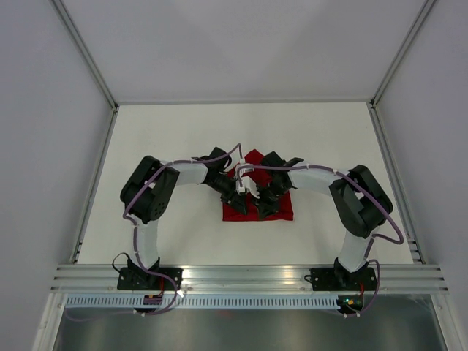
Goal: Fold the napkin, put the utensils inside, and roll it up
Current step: Roll the napkin with the utensil
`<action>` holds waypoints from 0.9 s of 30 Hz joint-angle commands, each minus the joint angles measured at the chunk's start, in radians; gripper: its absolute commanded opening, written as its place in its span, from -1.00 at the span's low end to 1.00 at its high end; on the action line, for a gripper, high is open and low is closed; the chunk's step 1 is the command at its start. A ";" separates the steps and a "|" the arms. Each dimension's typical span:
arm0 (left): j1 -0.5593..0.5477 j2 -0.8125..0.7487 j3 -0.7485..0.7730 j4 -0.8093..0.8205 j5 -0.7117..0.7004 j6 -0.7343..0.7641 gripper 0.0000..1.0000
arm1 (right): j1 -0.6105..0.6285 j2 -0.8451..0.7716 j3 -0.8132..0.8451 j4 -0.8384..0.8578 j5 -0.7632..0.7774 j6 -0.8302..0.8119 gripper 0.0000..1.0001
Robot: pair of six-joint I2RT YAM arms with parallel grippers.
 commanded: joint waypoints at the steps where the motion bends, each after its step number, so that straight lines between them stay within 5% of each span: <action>1: 0.014 -0.090 -0.023 0.113 -0.061 -0.100 -0.47 | -0.012 0.089 0.016 -0.084 0.021 -0.061 -0.99; 12: 0.087 -0.295 -0.173 0.297 -0.318 -0.237 -0.46 | -0.090 0.283 0.218 -0.303 -0.078 -0.111 -0.99; 20: 0.109 -0.679 -0.486 0.838 -0.655 -0.367 -0.47 | -0.145 0.425 0.375 -0.441 -0.114 -0.110 -0.99; 27: -0.046 -0.789 -0.568 0.911 -0.832 -0.082 -0.50 | -0.150 0.497 0.430 -0.444 -0.072 -0.036 -0.99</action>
